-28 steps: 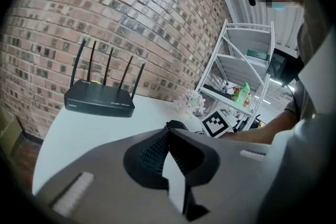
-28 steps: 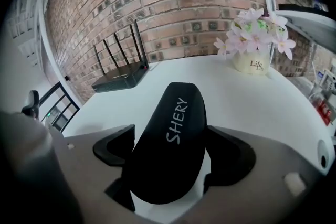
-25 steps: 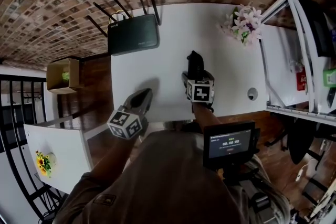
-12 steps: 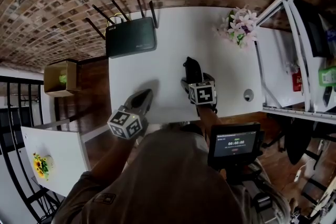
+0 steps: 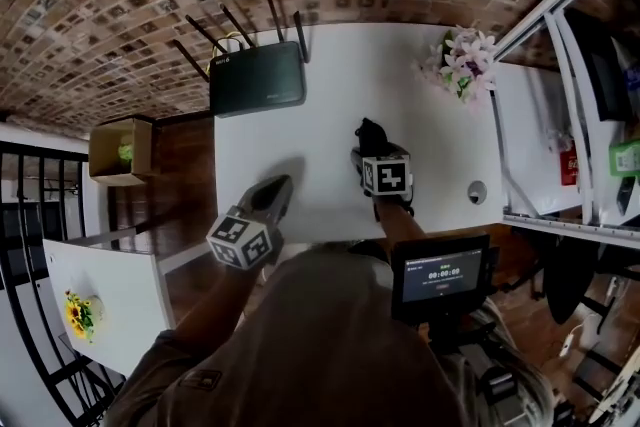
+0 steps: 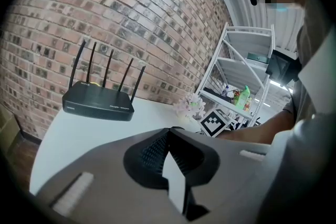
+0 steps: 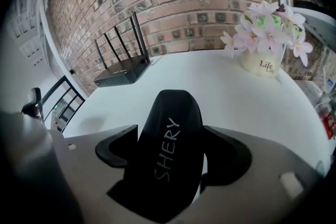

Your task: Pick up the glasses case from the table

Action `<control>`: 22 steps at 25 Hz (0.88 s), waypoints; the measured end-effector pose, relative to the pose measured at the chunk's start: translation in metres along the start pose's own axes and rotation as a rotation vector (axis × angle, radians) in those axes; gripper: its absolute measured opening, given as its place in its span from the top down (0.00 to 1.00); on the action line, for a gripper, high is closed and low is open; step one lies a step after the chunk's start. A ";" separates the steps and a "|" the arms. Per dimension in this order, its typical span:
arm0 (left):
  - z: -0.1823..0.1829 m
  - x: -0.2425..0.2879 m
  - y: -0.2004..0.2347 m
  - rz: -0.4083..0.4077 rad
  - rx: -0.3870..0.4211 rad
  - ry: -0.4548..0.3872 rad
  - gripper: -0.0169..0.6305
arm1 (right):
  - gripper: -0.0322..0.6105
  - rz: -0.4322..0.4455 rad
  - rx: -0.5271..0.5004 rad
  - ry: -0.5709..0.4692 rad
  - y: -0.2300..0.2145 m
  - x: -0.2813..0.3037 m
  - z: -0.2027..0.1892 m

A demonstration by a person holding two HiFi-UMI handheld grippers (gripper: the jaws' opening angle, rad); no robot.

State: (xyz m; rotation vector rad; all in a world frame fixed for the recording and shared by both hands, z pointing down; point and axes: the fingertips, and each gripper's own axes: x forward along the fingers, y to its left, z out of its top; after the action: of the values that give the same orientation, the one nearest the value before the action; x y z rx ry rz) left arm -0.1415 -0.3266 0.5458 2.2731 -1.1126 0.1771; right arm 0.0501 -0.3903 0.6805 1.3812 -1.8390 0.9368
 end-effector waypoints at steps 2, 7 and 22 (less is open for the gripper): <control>-0.001 0.000 0.000 -0.002 0.000 0.000 0.97 | 0.34 0.002 -0.013 -0.004 0.001 -0.001 0.001; 0.001 0.003 -0.003 -0.018 0.001 -0.004 0.97 | 0.35 0.040 0.012 -0.049 0.005 -0.007 0.002; 0.002 -0.014 -0.035 -0.147 0.026 -0.027 0.97 | 0.36 0.141 0.215 -0.354 0.032 -0.103 0.016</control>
State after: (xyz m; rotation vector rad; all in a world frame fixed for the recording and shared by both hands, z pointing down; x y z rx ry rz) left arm -0.1241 -0.3021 0.5235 2.3761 -0.9569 0.1027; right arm 0.0418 -0.3456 0.5814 1.6502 -2.1716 1.0374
